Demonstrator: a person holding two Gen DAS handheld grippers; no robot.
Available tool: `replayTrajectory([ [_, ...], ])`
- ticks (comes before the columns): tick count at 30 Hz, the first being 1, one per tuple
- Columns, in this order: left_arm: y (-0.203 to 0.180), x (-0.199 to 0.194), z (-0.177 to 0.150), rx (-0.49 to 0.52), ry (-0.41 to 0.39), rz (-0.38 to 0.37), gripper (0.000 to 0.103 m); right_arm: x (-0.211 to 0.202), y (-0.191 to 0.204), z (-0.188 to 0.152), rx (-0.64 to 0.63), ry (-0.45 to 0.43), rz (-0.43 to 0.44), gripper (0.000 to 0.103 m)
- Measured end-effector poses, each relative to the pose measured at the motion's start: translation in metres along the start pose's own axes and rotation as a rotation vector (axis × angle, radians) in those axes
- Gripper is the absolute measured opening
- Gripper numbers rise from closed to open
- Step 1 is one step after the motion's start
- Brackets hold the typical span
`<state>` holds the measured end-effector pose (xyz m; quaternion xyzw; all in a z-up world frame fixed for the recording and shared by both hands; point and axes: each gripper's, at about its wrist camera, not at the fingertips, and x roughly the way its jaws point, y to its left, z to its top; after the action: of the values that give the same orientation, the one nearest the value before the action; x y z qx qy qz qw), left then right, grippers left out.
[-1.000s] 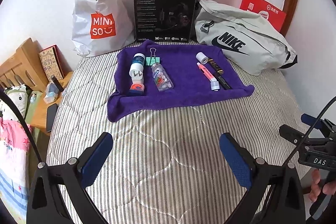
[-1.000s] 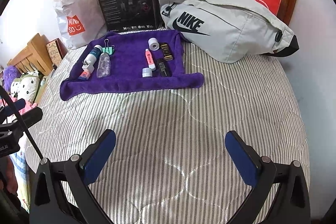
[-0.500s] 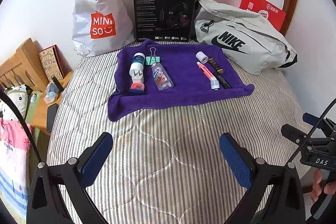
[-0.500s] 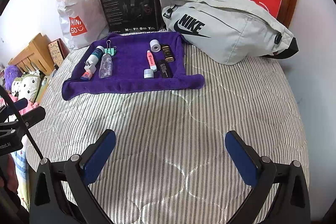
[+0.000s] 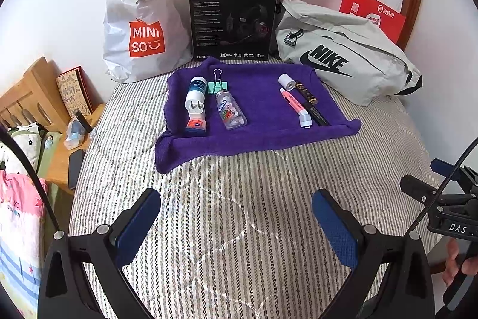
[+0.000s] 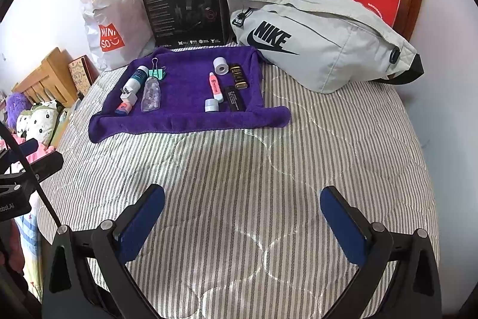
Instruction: Organize rigid objects
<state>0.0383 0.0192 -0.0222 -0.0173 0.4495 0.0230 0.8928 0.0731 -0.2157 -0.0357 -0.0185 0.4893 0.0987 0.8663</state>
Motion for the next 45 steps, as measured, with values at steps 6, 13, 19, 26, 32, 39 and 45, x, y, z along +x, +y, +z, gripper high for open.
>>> replayTrajectory([
  [6, -0.0006, 0.0001, 0.0004, 0.0, 0.001, 0.002, 0.103, -0.0004, -0.0017, 0.0006, 0.001, 0.001, -0.004, 0.102],
  [13, -0.0003, -0.0006, -0.0007, 0.002, -0.002, 0.002, 0.103, -0.001, -0.0022, 0.0, 0.001, 0.001, -0.006, 0.102],
  [19, -0.0009, -0.0009, -0.0007, 0.001, -0.004, 0.005, 0.103, -0.001, -0.0028, 0.0002, 0.0, 0.002, -0.005, 0.102],
  [26, 0.0015, -0.0024, -0.0005, 0.008, -0.006, -0.002, 0.103, 0.0, -0.003, -0.0009, 0.008, 0.002, -0.004, 0.102],
  [32, 0.0013, -0.0031, -0.0003, 0.008, -0.008, 0.0, 0.103, -0.0009, -0.0042, -0.0012, 0.014, 0.0, -0.002, 0.102],
  [39, 0.0021, -0.0037, -0.0002, 0.008, -0.008, -0.001, 0.103, -0.0024, -0.0039, -0.0012, 0.012, -0.001, -0.003, 0.102],
  [45, 0.0018, -0.0035, -0.0004, 0.009, -0.008, 0.0, 0.103, -0.0029, -0.0054, -0.0015, 0.015, -0.003, -0.001, 0.102],
])
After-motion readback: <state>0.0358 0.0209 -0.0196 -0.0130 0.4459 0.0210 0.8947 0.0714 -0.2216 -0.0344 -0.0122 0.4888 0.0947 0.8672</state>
